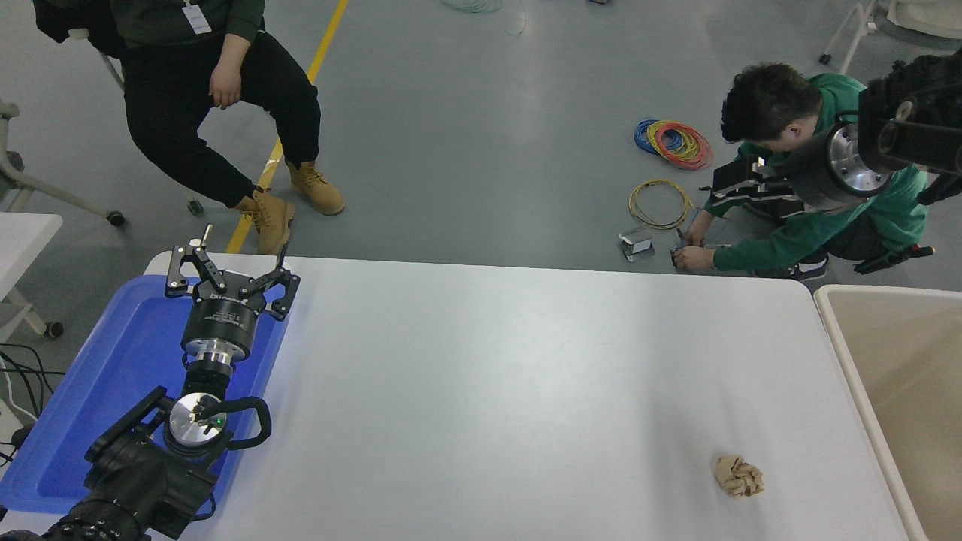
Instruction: Pick up foil plate and place in dustbin
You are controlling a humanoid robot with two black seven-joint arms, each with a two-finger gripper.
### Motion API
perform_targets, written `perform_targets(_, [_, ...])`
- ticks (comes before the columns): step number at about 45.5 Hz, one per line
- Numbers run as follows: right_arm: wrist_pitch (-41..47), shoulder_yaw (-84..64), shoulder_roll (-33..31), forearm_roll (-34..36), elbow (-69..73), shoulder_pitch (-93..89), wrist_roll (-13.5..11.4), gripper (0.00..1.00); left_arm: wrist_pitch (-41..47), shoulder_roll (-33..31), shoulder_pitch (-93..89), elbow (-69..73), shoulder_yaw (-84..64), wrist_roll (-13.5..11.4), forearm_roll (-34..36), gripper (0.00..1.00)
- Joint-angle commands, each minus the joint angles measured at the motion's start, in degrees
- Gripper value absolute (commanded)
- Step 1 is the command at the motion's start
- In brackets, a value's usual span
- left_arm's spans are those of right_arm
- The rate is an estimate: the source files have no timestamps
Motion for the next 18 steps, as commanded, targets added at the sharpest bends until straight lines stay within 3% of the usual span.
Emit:
perform_targets(1, [7.35, -0.28, -1.39, -2.40, 9.90, 4.92, 0.01, 1.00, 0.00, 0.04, 0.00, 0.00, 0.00, 0.00, 0.00, 1.00])
perform_targets(18, [8.40, -0.19, -1.66, -7.58, 13.61, 5.54, -0.08, 1.00, 0.00, 0.04, 0.00, 0.00, 0.00, 0.00, 0.00, 1.00])
